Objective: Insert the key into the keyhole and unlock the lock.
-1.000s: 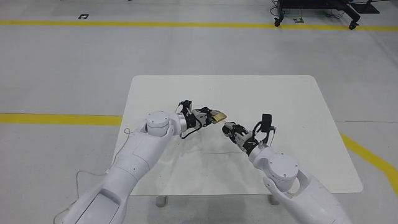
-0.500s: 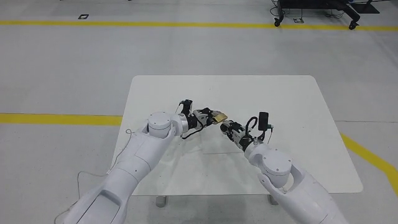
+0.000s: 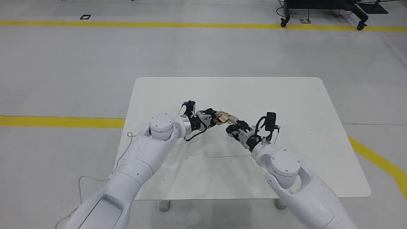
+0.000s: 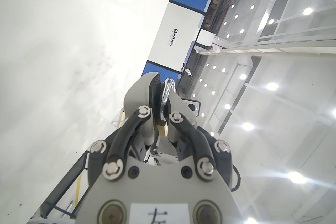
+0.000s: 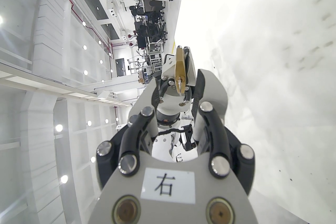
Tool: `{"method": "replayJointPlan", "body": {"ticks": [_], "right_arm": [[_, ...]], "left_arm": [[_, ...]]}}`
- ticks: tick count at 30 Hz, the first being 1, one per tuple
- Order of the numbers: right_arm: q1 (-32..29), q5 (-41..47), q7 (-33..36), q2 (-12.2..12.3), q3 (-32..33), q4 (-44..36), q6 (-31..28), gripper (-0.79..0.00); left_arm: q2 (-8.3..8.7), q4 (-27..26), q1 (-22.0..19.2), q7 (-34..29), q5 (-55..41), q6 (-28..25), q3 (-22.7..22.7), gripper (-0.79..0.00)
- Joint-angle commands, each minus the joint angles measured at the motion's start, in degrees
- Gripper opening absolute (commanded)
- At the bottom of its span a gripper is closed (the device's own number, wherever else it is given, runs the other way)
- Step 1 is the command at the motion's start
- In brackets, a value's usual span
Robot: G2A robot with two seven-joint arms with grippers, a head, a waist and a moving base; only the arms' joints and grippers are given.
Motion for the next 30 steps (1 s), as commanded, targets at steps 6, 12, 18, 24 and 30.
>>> {"method": "replayJointPlan", "body": {"ticks": [6,12,18,24,30], "right_arm": [[0.0,0.0,0.0,0.0,0.0,0.0,0.0,0.0],[-0.6,3.7,4.6,-0.1,1.1,0.2,-4.0,0.0],[-4.5,12.3,27.1,0.6,7.2,5.4,-24.7,-0.182],[-2.2,20.1,38.6,0.0,7.0,12.7,-26.8,-0.416],[2.1,19.6,39.1,-1.4,3.3,17.8,-27.8,-0.453]], "left_arm": [[0.04,0.0,0.3,0.2,-1.0,-2.2,-1.3,-0.785],[0.16,-1.5,1.7,0.6,-1.5,-8.6,-2.7,-0.785],[0.21,-2.2,2.7,-0.1,-1.7,-12.1,-3.4,-0.785],[-0.26,-1.1,2.0,-1.1,-4.1,-10.8,-3.5,-0.785],[-0.82,0.3,1.2,-2.4,-5.5,-10.8,-3.1,-0.785]]}}
